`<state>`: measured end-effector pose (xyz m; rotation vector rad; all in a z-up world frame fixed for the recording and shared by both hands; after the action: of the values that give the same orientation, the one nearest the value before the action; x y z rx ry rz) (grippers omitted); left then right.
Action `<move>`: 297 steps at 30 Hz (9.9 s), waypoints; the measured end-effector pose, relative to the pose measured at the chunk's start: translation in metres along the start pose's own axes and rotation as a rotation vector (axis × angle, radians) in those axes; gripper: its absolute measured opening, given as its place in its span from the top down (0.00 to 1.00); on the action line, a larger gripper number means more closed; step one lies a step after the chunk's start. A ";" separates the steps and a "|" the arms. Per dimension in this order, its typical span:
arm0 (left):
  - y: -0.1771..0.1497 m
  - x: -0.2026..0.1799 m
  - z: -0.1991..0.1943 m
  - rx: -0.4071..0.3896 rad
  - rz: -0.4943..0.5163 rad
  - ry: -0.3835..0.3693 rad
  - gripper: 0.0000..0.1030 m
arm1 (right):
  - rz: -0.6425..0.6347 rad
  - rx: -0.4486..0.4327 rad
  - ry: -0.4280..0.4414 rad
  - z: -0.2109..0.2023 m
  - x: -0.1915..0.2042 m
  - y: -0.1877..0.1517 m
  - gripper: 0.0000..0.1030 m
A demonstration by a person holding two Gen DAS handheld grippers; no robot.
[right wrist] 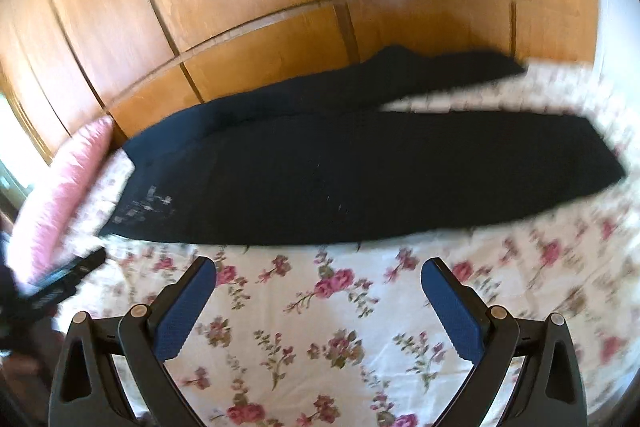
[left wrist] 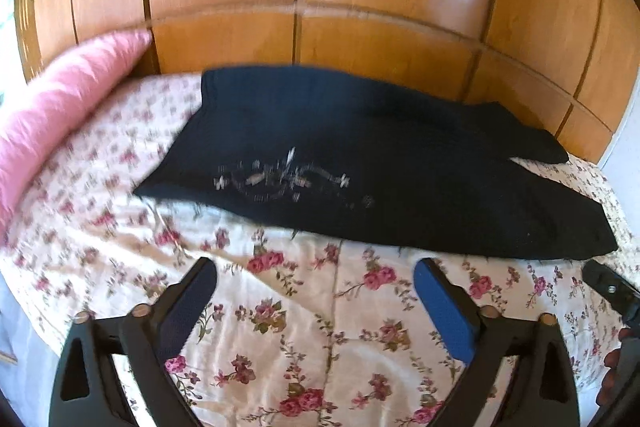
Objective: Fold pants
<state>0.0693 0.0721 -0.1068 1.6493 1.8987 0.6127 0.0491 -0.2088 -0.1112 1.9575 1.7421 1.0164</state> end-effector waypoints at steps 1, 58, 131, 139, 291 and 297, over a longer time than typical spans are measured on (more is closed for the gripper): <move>0.000 0.007 0.006 0.024 -0.017 -0.009 0.14 | 0.050 0.019 0.019 0.002 -0.011 0.000 0.00; -0.034 0.203 0.000 0.056 -0.604 -0.086 0.94 | 0.388 0.130 0.127 -0.035 -0.131 -0.065 0.91; 0.022 0.264 -0.026 0.000 -0.585 0.121 0.60 | 0.037 0.208 0.142 0.047 -0.019 -0.026 0.37; 0.146 0.254 0.055 0.065 -0.507 -0.171 0.59 | 0.046 0.225 0.140 0.053 -0.017 -0.017 0.34; 0.008 0.159 -0.013 -0.025 -0.378 -0.185 0.69 | 0.013 0.149 -0.029 0.023 -0.070 0.108 0.40; 0.006 0.055 0.020 0.104 -0.164 -0.357 0.69 | 0.056 0.177 -0.223 0.111 -0.103 0.178 0.36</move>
<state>0.0817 0.1274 -0.1239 1.5254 1.7996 0.1419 0.2546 -0.3198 -0.0998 2.1450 1.7105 0.6494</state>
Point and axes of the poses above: each gripper's, at about its wrist camera, not at the fingertips, and z roughly the way its jaws point, x to its left, y to its top, the point moved 5 cm from there along z, roughly the way its jaws point, and after that the axes turned 1 degree about -z, right-handed, at the moved point
